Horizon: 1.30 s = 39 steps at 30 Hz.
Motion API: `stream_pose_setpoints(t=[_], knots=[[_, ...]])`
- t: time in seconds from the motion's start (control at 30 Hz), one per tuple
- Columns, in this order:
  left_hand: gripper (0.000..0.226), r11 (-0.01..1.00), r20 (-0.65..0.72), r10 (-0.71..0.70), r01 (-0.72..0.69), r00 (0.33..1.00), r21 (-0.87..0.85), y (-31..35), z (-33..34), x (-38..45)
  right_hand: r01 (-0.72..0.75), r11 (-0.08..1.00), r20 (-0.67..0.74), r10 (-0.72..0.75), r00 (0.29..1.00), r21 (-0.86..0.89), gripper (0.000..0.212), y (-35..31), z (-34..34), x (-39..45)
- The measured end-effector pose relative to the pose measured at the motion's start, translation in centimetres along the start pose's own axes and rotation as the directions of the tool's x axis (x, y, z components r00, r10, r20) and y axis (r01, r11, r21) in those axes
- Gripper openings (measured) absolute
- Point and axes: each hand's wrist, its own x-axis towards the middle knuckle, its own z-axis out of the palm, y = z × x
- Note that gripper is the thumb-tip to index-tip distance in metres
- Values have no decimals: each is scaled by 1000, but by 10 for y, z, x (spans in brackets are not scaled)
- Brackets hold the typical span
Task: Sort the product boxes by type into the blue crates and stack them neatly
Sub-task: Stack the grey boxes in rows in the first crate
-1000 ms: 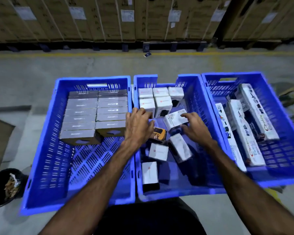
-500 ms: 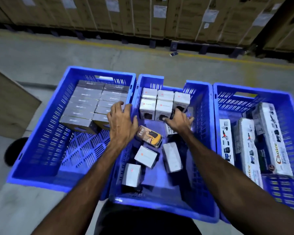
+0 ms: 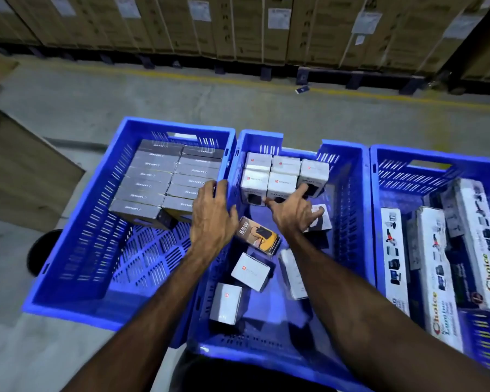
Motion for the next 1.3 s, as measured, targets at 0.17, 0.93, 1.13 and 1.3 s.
stream_pose_setpoints(t=[0.17,0.93,1.13,1.3], knots=[[59,1000,17,7,-8,1000,19,0,0,0,-23,997,-79,29,996,75,102,-2,14,-3],[57,999,48,18,-20,999,44,-1,-2,3,128,916,119,-186,975,381,160,48,-34,30],[60,999,40,11,-12,999,30,-1,1,4,144,938,105,-185,977,315,164,46,-25,36],[63,999,23,12,-13,1000,33,-5,3,3,182,932,72,-215,974,313,158,34,-22,34]])
